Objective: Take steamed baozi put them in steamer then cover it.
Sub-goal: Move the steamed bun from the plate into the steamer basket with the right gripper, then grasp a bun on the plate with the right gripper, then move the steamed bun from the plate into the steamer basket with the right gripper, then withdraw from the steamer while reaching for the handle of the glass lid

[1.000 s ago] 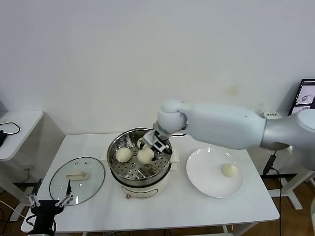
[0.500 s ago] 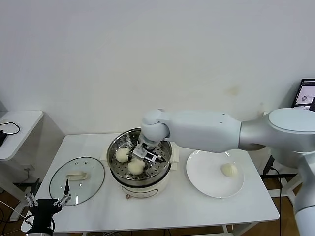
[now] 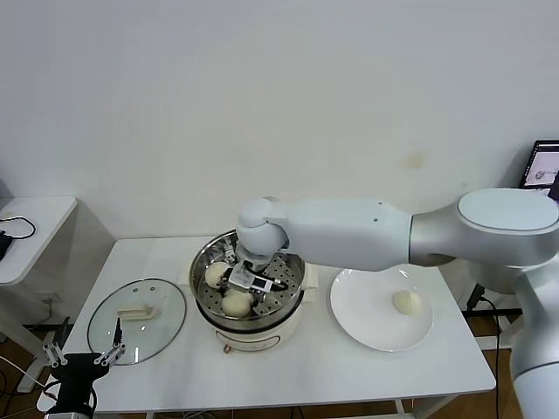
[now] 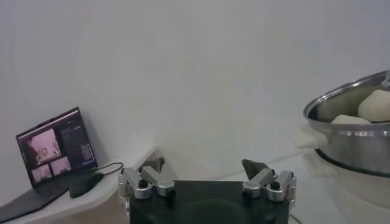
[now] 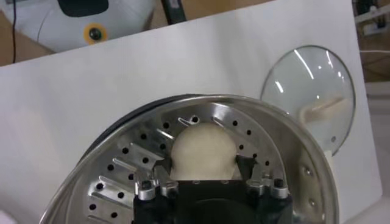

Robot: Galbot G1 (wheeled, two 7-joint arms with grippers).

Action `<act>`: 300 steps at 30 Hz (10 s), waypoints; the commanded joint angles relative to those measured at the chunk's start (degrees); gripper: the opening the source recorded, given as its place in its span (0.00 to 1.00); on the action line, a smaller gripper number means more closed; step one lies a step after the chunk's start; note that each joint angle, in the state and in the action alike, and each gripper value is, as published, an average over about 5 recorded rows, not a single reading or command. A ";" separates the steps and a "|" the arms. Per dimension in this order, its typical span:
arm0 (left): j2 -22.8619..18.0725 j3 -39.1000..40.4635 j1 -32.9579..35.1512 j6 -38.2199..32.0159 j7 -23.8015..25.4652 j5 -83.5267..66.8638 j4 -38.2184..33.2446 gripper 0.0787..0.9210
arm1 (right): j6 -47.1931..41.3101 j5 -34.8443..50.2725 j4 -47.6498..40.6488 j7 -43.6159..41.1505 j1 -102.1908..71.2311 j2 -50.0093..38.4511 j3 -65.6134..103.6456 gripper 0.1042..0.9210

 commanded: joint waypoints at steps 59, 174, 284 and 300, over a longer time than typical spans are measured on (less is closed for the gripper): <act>1.81 3.33 -1.31 1.48 0.68 2.45 0.01 0.88 | -28.35 -11.98 -1.22 -2.62 -34.26 -44.86 31.22 0.88; 2.01 0.70 -2.68 1.27 0.74 0.33 0.70 0.88 | -50.52 27.89 -1.93 12.25 -2.08 -5.85 1.11 0.50; 16.00 11.18 -29.83 -7.65 2.77 77.28 40.93 0.88 | -2.29 14.58 30.95 43.94 -119.63 3.08 129.05 0.88; 16.14 14.10 -37.04 -7.62 2.62 76.82 48.62 0.88 | -1.87 13.69 30.80 43.53 -120.59 3.77 129.28 0.88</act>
